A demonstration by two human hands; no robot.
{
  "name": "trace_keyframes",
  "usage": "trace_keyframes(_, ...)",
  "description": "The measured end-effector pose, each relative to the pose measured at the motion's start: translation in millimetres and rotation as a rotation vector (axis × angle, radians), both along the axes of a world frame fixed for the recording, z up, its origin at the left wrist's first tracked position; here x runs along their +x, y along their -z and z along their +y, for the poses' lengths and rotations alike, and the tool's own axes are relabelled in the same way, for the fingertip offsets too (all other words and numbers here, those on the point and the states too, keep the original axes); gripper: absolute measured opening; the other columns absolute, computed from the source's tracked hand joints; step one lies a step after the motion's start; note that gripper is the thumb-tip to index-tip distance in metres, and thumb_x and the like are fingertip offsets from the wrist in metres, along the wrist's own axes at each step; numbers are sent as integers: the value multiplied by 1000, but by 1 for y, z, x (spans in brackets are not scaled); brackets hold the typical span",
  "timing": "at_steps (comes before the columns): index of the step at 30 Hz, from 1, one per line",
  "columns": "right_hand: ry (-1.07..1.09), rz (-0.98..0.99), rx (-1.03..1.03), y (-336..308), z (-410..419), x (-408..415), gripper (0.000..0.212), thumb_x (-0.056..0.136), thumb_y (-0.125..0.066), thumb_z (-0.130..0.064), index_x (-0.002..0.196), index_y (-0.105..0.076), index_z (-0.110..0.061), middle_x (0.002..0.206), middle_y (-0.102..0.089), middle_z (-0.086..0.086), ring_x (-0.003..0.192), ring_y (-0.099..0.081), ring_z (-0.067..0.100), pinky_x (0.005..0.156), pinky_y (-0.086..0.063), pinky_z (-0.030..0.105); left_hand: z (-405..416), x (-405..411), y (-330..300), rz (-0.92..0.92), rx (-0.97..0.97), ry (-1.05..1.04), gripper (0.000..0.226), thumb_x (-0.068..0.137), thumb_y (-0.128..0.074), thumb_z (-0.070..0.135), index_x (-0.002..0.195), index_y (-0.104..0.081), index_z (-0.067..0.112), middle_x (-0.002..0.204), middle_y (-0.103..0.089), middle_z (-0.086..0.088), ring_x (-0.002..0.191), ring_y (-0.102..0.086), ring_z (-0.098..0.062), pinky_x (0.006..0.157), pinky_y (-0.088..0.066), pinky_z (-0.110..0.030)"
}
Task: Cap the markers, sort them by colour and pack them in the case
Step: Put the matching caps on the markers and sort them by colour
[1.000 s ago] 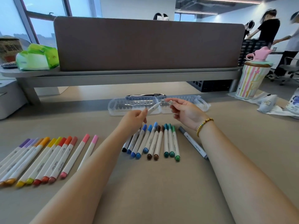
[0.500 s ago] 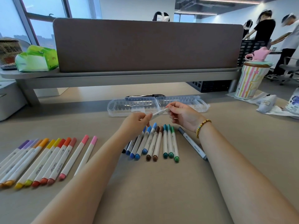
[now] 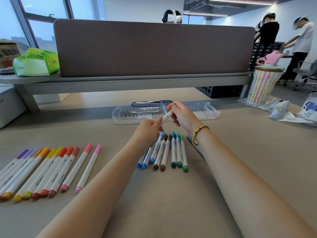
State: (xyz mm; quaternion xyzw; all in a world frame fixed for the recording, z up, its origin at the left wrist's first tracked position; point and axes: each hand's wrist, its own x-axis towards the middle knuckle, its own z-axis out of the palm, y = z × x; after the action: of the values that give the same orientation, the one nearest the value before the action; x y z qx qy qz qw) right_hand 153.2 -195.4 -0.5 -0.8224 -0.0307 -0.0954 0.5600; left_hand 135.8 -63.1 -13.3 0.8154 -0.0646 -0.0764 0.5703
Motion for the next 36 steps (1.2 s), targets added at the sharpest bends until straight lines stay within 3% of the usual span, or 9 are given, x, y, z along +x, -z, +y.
trace_keyframes(5, 47, -58, 114, -8, 16, -3, 32, 103, -29, -26, 132, -34, -13, 91, -48, 5, 65, -47, 7, 48, -39, 11, -8, -4, -7, -90, -51, -31, 41, 100, -31, 38, 74, -51, 14, 59, -41, 1, 47, -33, -11, 45, -30, -22)
trace_keyframes(7, 104, -24, 185, -14, 19, -4, 34, 102, -33, -29, 131, -31, -11, 100, -50, 9, 67, -49, 9, 53, -43, 16, -9, -7, -11, -145, 8, 7, 42, 101, -28, 36, 74, -52, 16, 61, -43, 1, 49, -36, -10, 47, -32, -21)
trace_keyframes(9, 184, 2, 201, -19, 8, -6, 27, 102, -33, -29, 122, -33, -9, 93, -50, 8, 64, -48, 10, 49, -44, 16, -5, -8, -10, -229, 146, 72, 43, 102, -27, 35, 73, -54, 17, 63, -47, 1, 51, -40, -11, 52, -38, -23)
trace_keyframes(11, 279, 4, 47, -18, -17, -12, 18, 102, -31, -27, 104, -39, -11, 81, -47, 3, 58, -43, 8, 42, -38, 17, 6, -6, -8, -342, 344, 64, 41, 101, -30, 34, 77, -56, 15, 67, -52, 0, 55, -44, -13, 58, -42, -26)
trace_keyframes(13, 324, 30, -230, -6, -44, -21, 26, 102, -31, -25, 80, -41, -13, 72, -42, 2, 55, -38, 11, 47, -31, 22, 21, 1, -2, -414, 538, -13, 34, 101, -34, 32, 91, -58, 9, 76, -57, -2, 64, -51, -15, 64, -45, -27)
trace_keyframes(17, 292, 138, -507, 20, -64, -32, 35, 101, -34, -22, 70, -45, -9, 65, -44, 6, 62, -43, 19, 53, -32, 27, 45, 12, 13, -276, 812, -111, 36, 97, -39, 35, 118, -50, 8, 112, -57, -12, 100, -53, -26, 88, -48, -39)
trace_keyframes(23, 241, 237, -676, 35, -52, -26, 37, 97, -36, -19, 62, -45, -10, 61, -42, 5, 55, -38, 16, 49, -29, 26, 39, -2, 20, -142, 898, -40, 42, 98, -37, 37, 126, -42, 8, 118, -54, -12, 86, -53, -20, 70, -45, -29)
trace_keyframes(32, 270, 217, -745, 42, -46, -27, 42, 97, -38, -19, 56, -37, -14, 57, -37, 2, 51, -34, 15, 47, -26, 26, 33, -20, 25, -217, 885, -46, 38, 98, -37, 34, 124, -43, 8, 119, -52, -13, 85, -48, -20, 71, -43, -29)
trace_keyframes(36, 310, 187, -851, 39, -41, -27, 36, 98, -35, -18, 64, -45, -12, 70, -46, 4, 66, -47, 23, 57, -35, 27, 36, -17, 26, -214, 831, -46, 35, 100, -34, 32, 120, -48, 8, 113, -57, -12, 87, -52, -21, 74, -45, -30)
